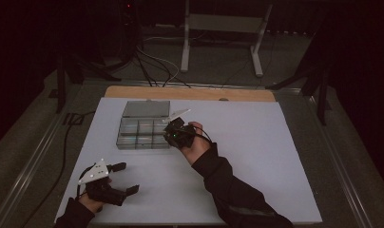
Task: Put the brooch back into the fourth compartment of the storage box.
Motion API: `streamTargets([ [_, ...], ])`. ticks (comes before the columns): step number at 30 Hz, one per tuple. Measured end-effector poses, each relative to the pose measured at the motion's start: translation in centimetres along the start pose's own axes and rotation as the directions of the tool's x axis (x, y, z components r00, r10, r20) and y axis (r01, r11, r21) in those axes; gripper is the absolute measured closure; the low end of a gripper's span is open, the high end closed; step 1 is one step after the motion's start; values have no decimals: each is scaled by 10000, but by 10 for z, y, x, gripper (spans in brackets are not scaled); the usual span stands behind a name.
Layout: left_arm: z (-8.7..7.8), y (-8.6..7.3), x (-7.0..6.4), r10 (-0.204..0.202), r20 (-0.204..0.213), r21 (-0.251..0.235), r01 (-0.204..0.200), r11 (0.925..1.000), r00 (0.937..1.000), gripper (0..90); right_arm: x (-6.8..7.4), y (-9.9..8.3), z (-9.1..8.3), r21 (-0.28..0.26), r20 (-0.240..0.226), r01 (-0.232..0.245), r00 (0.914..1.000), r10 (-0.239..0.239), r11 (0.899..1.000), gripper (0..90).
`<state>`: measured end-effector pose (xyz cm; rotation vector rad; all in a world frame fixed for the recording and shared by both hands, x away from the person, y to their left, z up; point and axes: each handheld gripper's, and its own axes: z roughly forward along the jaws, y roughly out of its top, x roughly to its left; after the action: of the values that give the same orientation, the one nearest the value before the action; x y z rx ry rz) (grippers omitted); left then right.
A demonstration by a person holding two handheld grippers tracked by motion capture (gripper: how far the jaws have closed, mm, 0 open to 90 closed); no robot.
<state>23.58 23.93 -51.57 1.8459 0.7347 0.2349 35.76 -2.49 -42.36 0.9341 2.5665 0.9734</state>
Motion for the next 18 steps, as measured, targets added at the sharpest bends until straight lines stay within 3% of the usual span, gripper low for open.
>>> streamTargets([
  [18,-1,0,1,-41,-5,-15,41,10000,10000,13,22,31,32,105,-298,582,9979,-579,9982,856],
])
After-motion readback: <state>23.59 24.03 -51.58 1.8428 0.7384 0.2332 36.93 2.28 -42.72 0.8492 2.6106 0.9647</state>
